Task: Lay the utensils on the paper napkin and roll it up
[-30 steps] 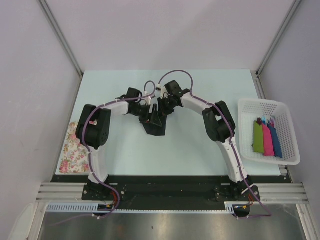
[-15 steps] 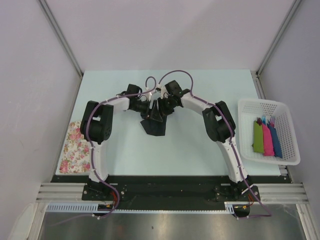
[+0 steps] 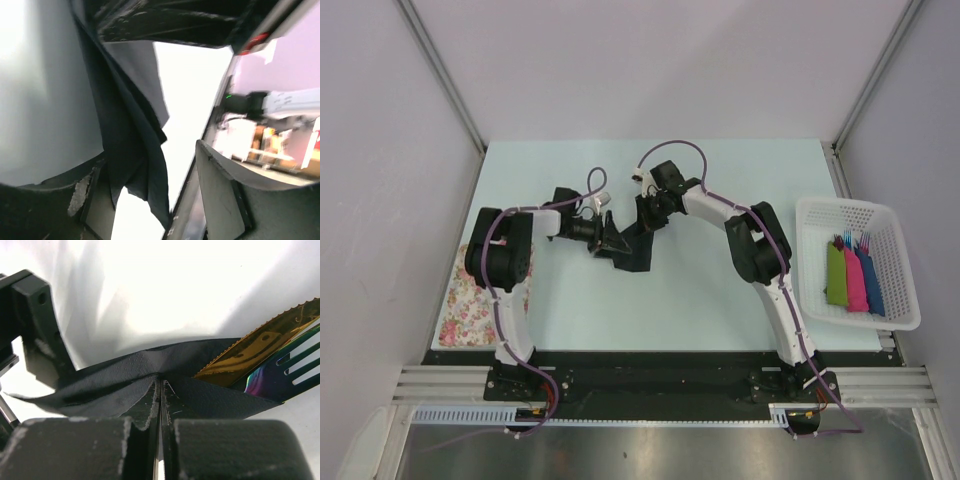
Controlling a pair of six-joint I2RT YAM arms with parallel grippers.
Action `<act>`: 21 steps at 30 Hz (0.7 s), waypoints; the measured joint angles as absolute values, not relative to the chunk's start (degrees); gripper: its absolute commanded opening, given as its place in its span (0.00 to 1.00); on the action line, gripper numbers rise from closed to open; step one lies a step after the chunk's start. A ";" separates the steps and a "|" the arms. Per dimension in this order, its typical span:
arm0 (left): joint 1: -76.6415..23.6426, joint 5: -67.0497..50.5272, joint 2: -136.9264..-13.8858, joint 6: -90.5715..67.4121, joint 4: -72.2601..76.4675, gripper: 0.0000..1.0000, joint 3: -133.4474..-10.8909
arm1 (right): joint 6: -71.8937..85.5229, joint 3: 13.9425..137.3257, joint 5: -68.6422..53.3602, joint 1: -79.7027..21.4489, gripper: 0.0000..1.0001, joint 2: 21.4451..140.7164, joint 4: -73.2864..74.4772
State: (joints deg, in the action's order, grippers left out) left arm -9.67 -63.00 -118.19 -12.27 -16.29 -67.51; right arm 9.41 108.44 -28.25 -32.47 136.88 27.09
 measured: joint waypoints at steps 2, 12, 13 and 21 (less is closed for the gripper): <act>-9.61 -64.10 -116.95 -16.69 -12.62 0.62 -65.56 | 9.41 108.44 -28.36 -32.42 0.01 136.92 27.07; -10.11 -66.17 -112.46 -33.67 3.44 0.70 -60.49 | 9.39 108.44 -28.51 -32.38 0.01 136.92 27.00; -10.13 -65.98 -111.90 -34.22 3.88 0.70 -59.53 | 9.39 108.44 -28.51 -32.38 0.01 136.92 27.00; -9.82 -59.96 -110.76 -36.58 4.80 0.76 -54.37 | 9.39 108.25 -28.82 -32.27 0.01 136.92 26.74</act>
